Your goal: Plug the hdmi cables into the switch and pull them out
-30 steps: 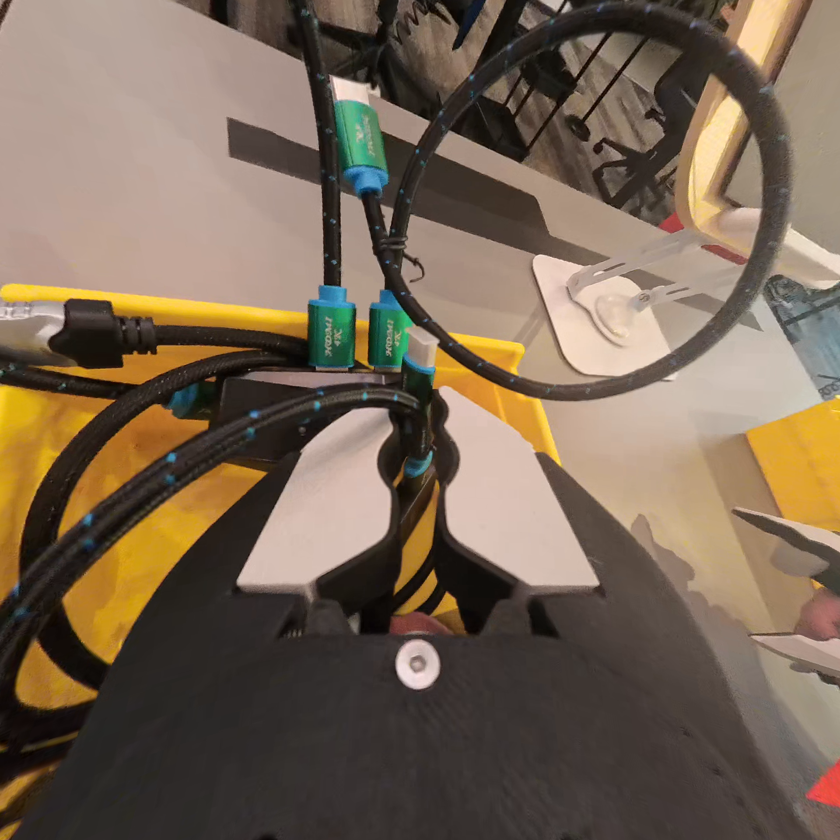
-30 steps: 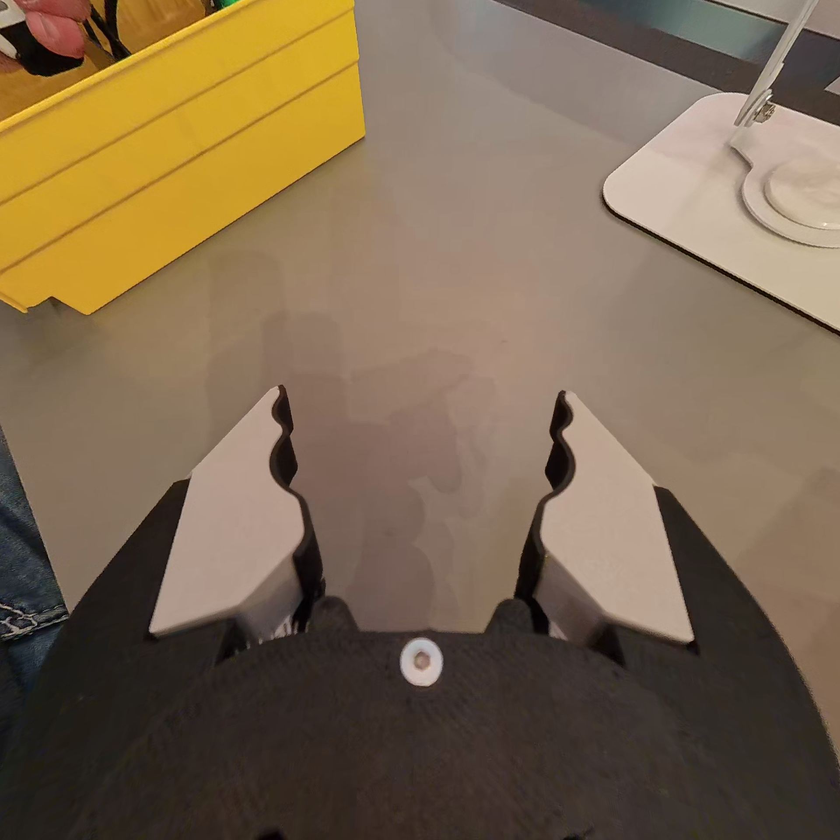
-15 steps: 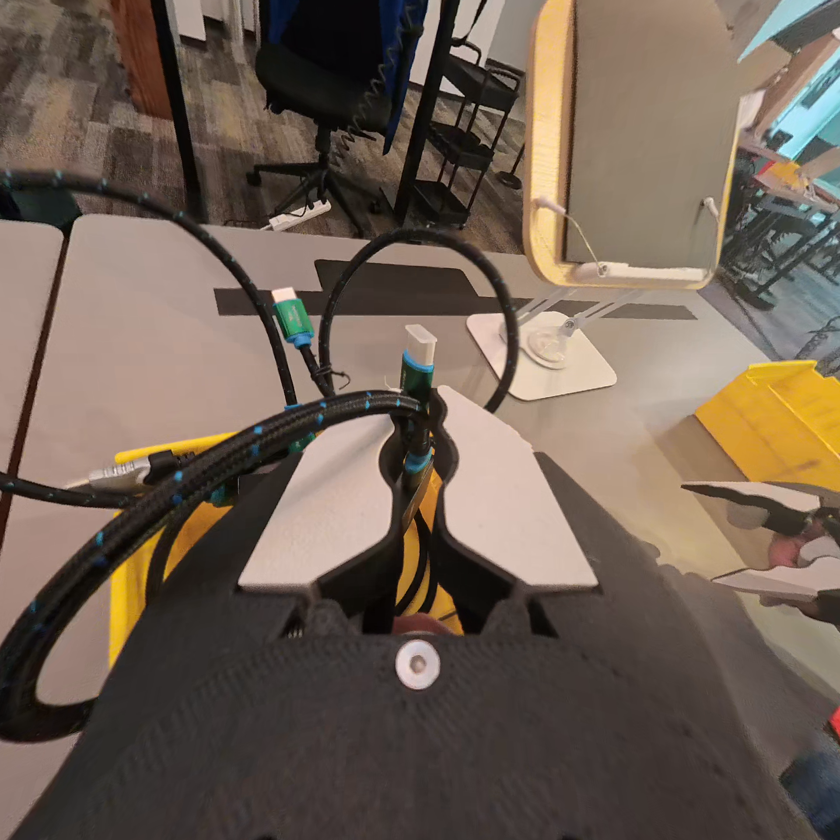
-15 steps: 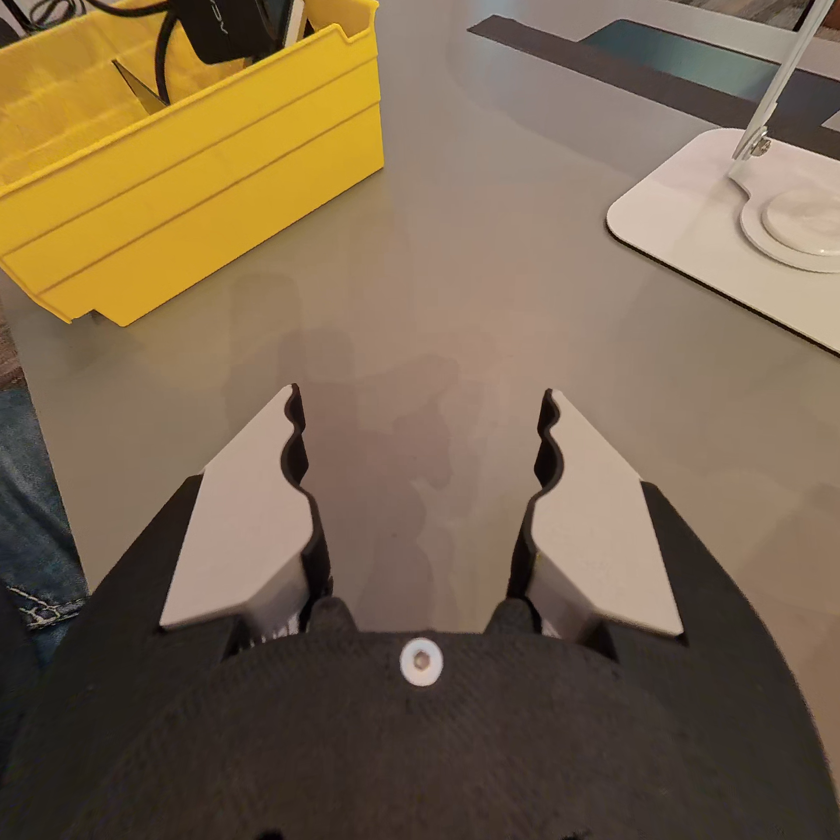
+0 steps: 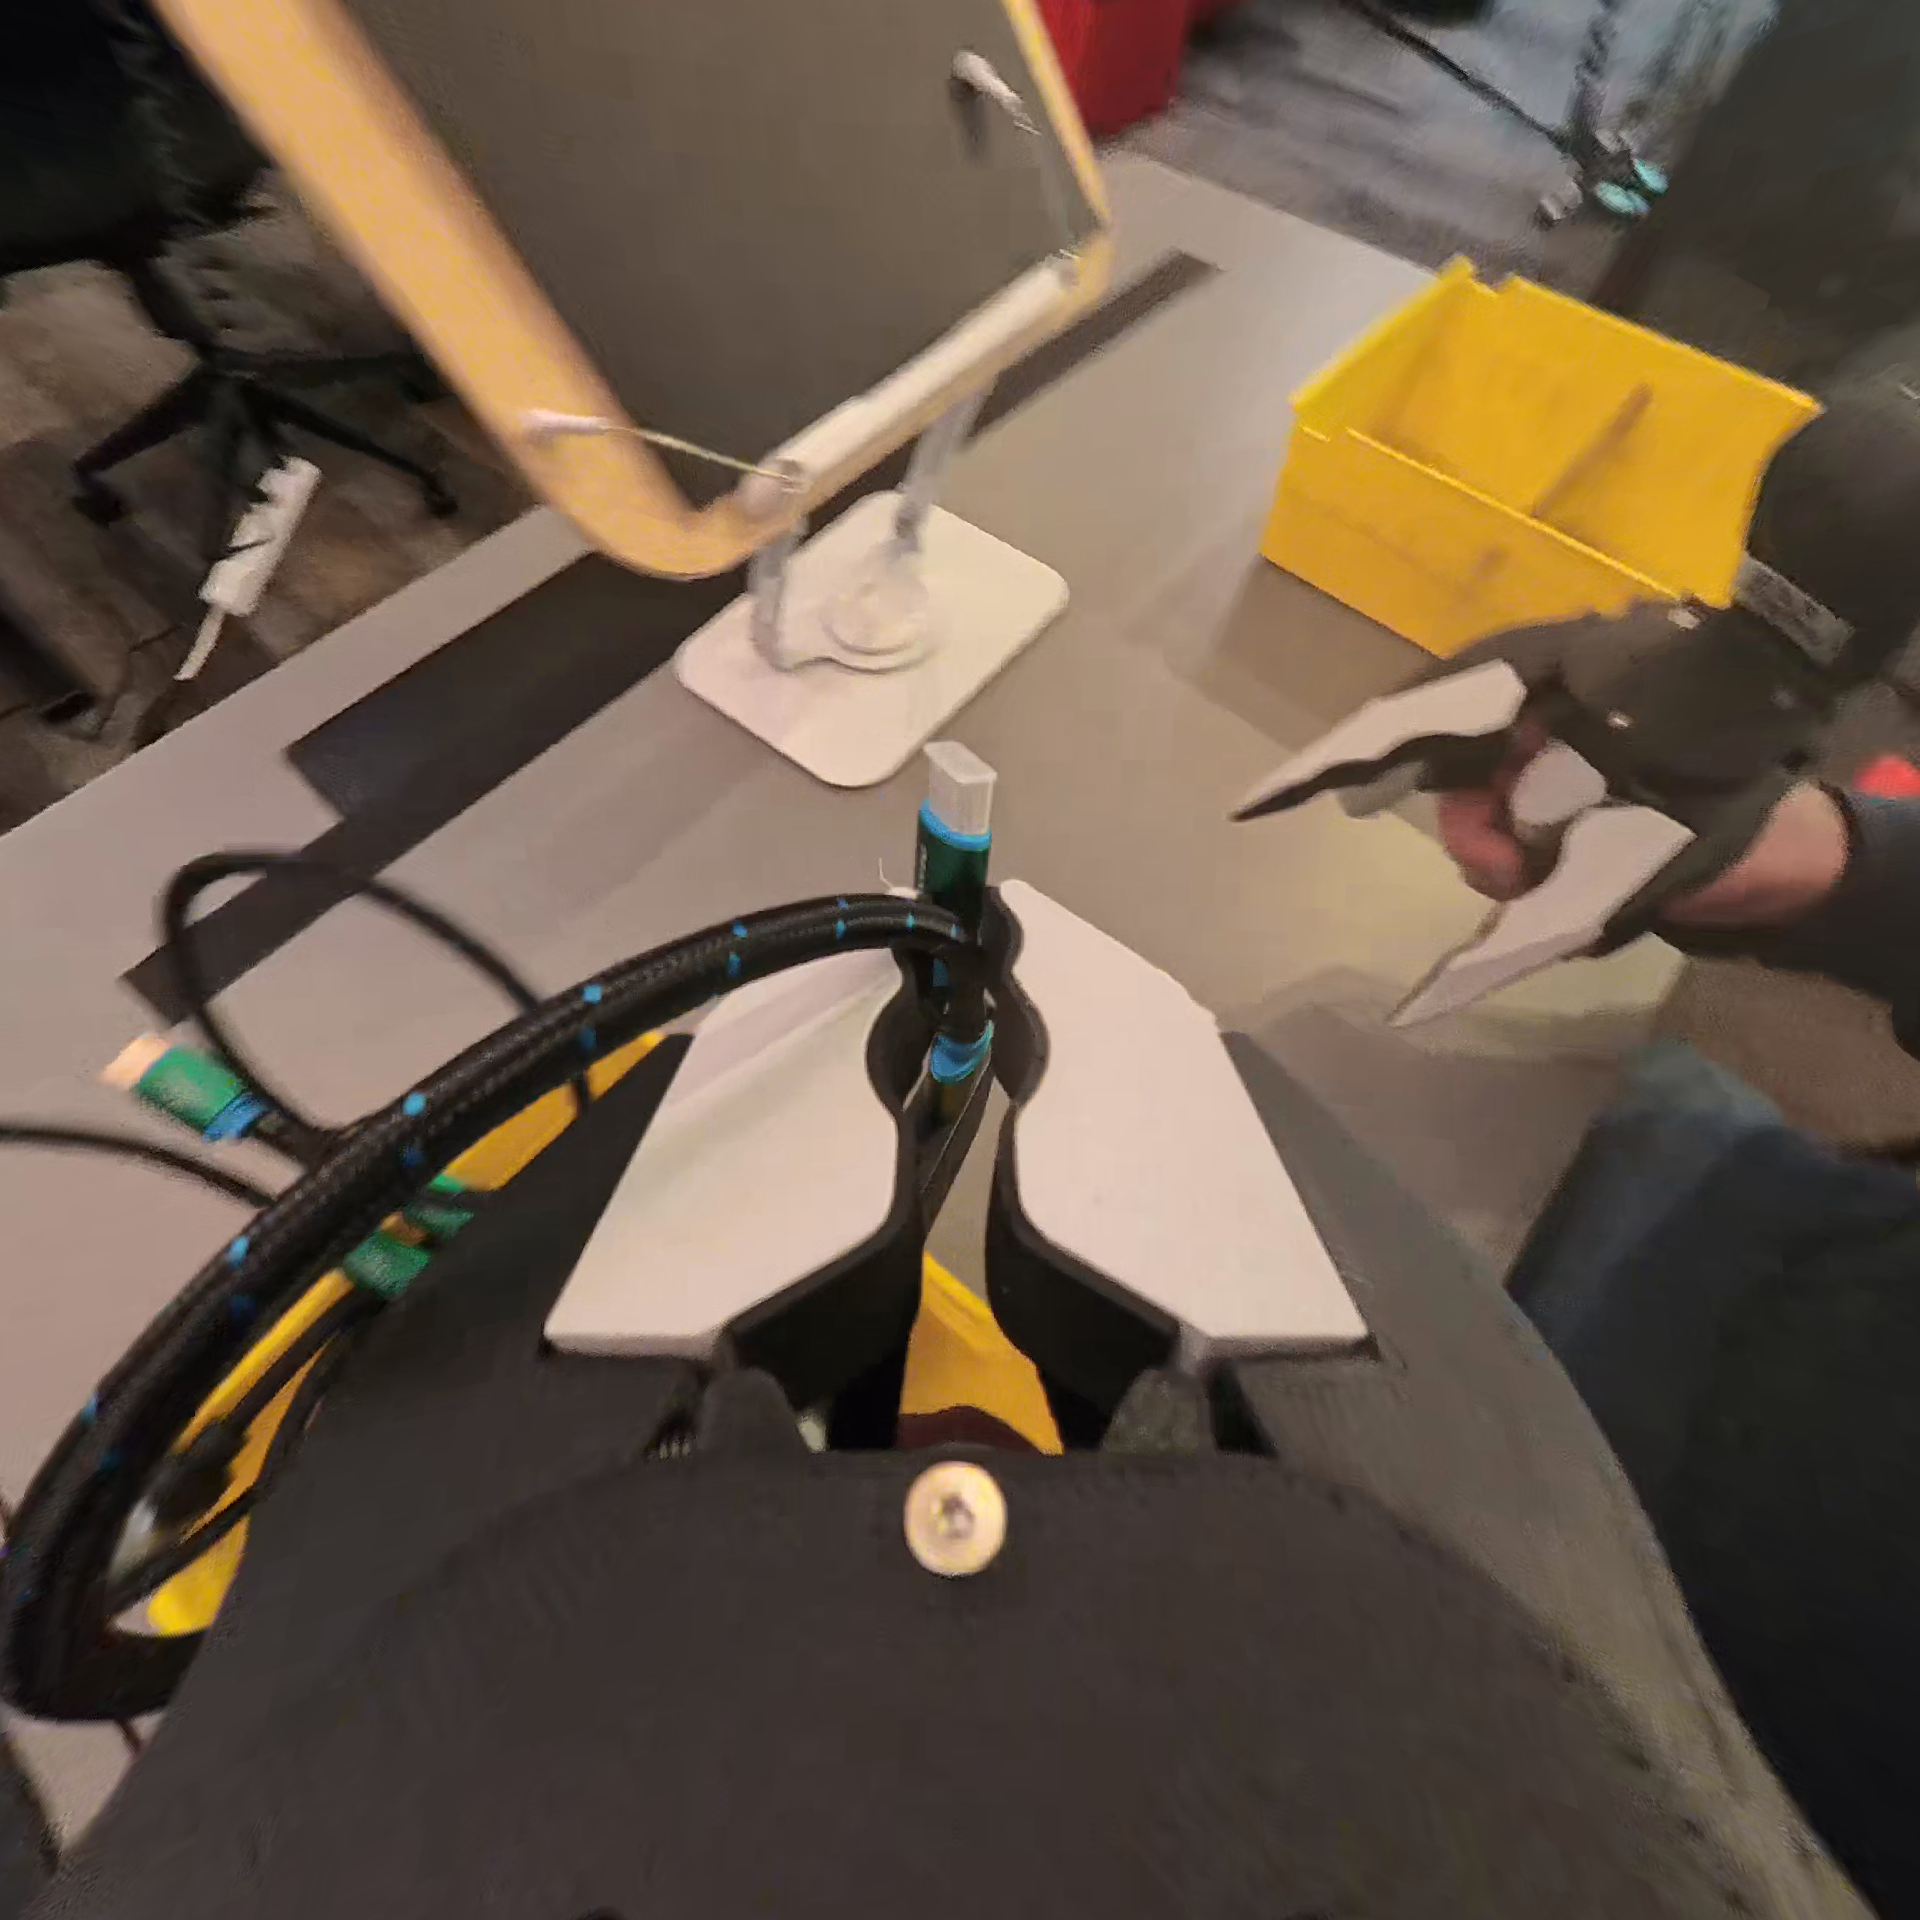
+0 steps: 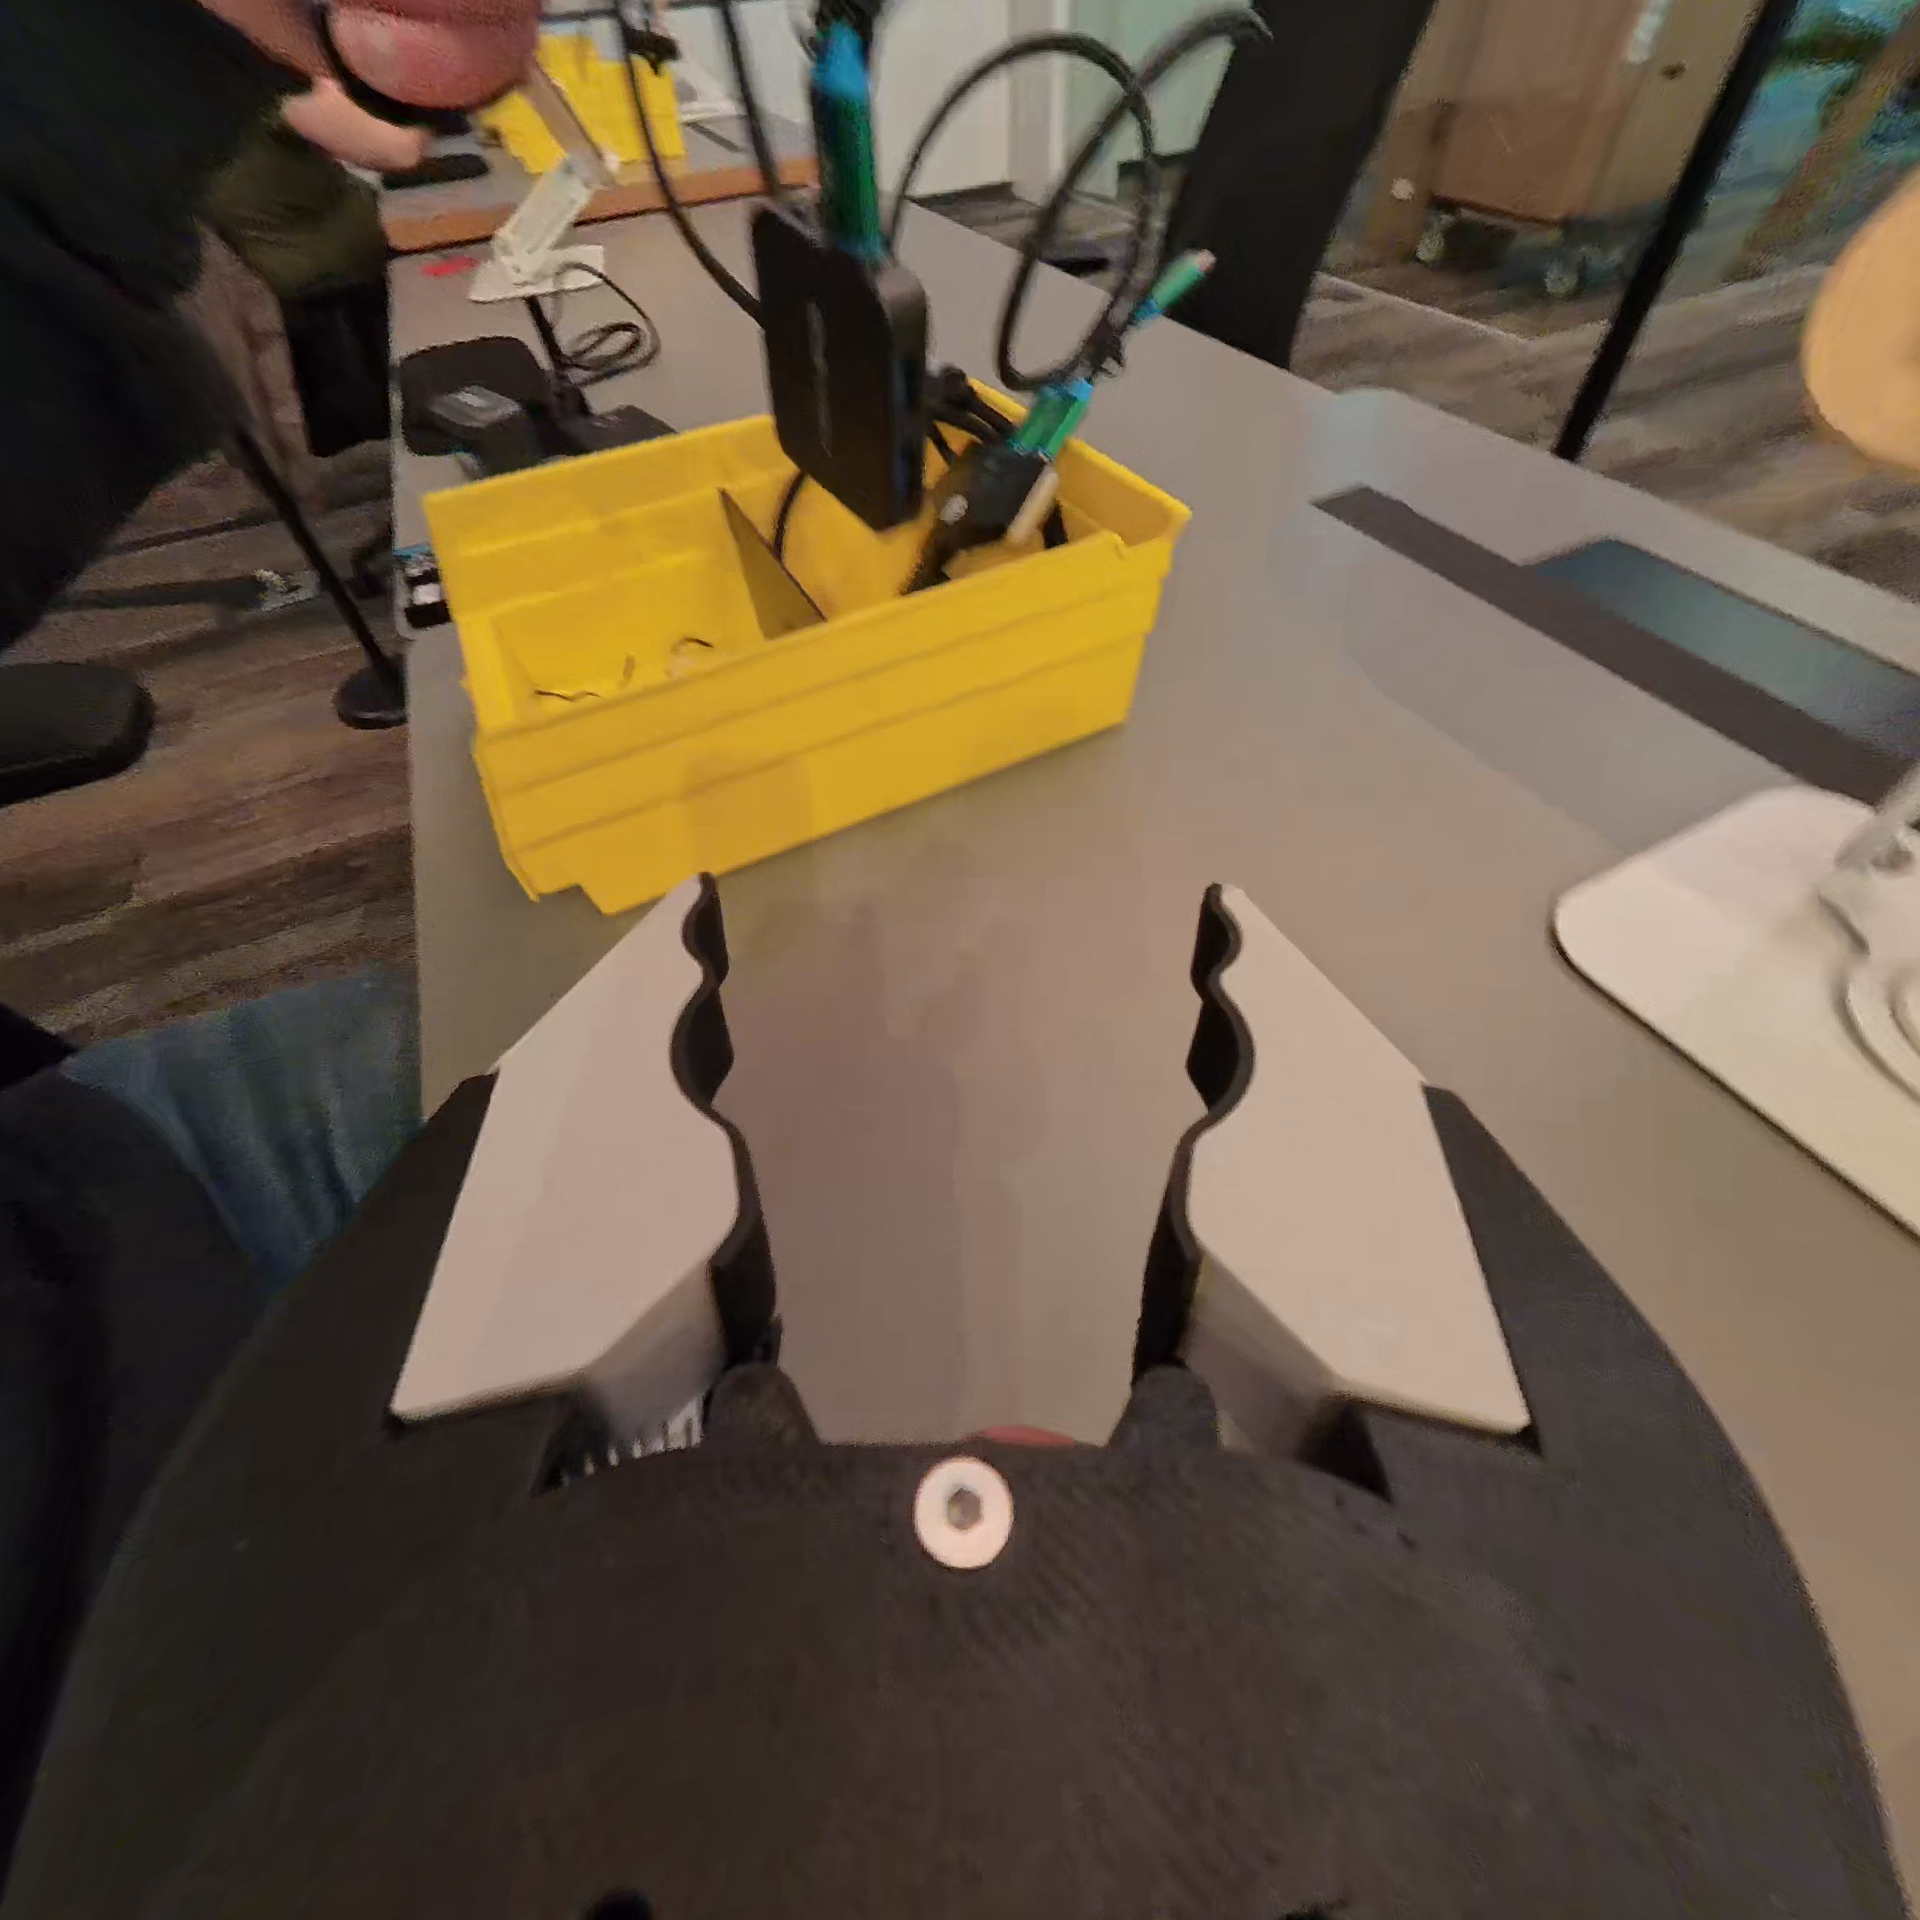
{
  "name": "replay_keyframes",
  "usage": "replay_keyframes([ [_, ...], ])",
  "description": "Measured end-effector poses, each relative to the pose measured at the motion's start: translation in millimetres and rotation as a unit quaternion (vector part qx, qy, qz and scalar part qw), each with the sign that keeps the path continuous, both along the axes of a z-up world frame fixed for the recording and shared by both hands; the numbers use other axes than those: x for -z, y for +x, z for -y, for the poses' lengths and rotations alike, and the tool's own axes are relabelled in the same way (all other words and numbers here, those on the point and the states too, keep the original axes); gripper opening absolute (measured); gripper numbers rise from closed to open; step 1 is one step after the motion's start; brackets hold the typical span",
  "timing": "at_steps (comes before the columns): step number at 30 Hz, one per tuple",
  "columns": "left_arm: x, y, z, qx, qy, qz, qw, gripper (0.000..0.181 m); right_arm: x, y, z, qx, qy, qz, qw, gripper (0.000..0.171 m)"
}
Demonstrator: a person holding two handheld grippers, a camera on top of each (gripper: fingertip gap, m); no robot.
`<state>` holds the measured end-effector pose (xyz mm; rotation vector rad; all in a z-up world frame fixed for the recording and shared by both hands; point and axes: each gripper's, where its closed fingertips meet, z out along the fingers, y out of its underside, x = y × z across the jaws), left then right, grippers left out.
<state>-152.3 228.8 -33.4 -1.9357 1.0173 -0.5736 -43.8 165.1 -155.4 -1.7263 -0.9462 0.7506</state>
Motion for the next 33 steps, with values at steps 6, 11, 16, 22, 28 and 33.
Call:
replay_keyframes([
  [6,21.2,81.3,41.8,0.14,-0.041,-0.054,0.988,0.008,-13.1,-46.0,-3.4,-0.058,0.021,0.002,0.998,0.071],
  [11,40.2,122.5,62.3,0.215,-0.074,-0.08,0.971,0.008,-2.9,-54.6,3.6,-0.102,-0.042,-0.042,0.993,0.012],
  [16,46.4,143.3,48.5,0.223,-0.084,-0.071,0.969,0.015,-7.1,-41.4,3.1,-0.107,-0.119,-0.135,0.978,0.011],
  [22,41.0,140.7,32.5,0.172,-0.005,-0.092,0.981,0.073,-20.1,-17.4,-14.3,-0.059,-0.182,-0.254,0.948,0.011],
  [28,74.7,119.5,37.0,0.123,0.091,-0.198,0.968,0.105,-30.5,0.1,-27.0,-0.019,-0.196,-0.316,0.928,0.011],
  [33,102.7,120.6,30.7,0.106,0.187,-0.262,0.941,0.122,-37.2,-1.2,-23.0,-0.026,-0.222,-0.353,0.908,0.011],
])
